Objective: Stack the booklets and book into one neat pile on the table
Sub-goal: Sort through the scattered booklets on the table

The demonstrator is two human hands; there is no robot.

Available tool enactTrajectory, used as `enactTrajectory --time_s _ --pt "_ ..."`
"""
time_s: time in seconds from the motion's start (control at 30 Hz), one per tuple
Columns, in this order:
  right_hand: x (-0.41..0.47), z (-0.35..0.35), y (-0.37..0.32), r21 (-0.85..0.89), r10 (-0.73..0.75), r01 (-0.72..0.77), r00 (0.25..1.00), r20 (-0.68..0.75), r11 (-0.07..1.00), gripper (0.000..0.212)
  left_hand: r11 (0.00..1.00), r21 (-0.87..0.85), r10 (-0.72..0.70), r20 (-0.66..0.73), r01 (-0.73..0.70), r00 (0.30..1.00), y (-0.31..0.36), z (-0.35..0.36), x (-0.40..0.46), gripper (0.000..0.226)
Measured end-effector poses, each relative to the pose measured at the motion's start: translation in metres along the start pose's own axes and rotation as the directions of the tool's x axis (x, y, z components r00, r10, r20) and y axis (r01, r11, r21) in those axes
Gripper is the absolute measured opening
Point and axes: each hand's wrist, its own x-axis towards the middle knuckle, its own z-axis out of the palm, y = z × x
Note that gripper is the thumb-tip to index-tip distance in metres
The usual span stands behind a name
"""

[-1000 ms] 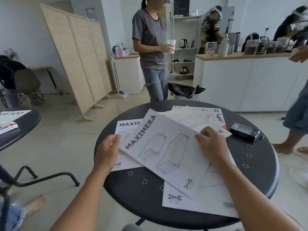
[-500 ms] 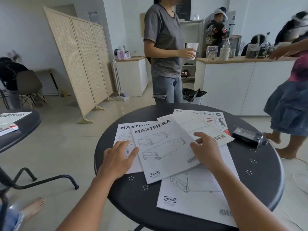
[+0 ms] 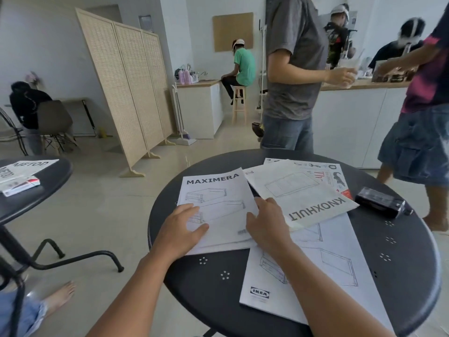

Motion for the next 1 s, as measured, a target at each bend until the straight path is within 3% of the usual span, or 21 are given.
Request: enactTrajectory --time_s 0.13,0.5,0.63,0.87,1.0 --pt "-0.005 0.004 -0.002 -0.072 0.024 -0.023 1.0 0.004 0.997 0.031 0.999 -0.046 -0.028 -0.083 0.024 0.996 -0.002 -0.002 0.003 0.048" --pt "-0.003 0.0 0.002 -0.018 0.018 -0.019 0.999 -0.032 1.0 0.025 0.995 -0.081 -0.055 -0.052 0.051 0.997 -0.001 -0.002 0.001 0.034" --pt "-0.005 -0.001 0.0 -0.088 -0.012 0.013 1.0 0.011 0.996 0.022 0.998 -0.054 -0.045 -0.051 0.042 0.998 0.001 0.0 0.0 0.036" --pt "-0.021 -0.02 0.008 -0.205 -0.177 0.198 0.978 0.114 0.959 0.039 0.999 0.031 -0.022 -0.012 0.022 1.0 0.006 0.005 -0.002 0.042" --pt "-0.035 -0.047 0.012 -0.212 -0.242 0.26 0.964 0.108 0.942 0.039 0.954 0.3 -0.016 0.104 -0.016 0.994 0.017 0.001 -0.001 0.047"
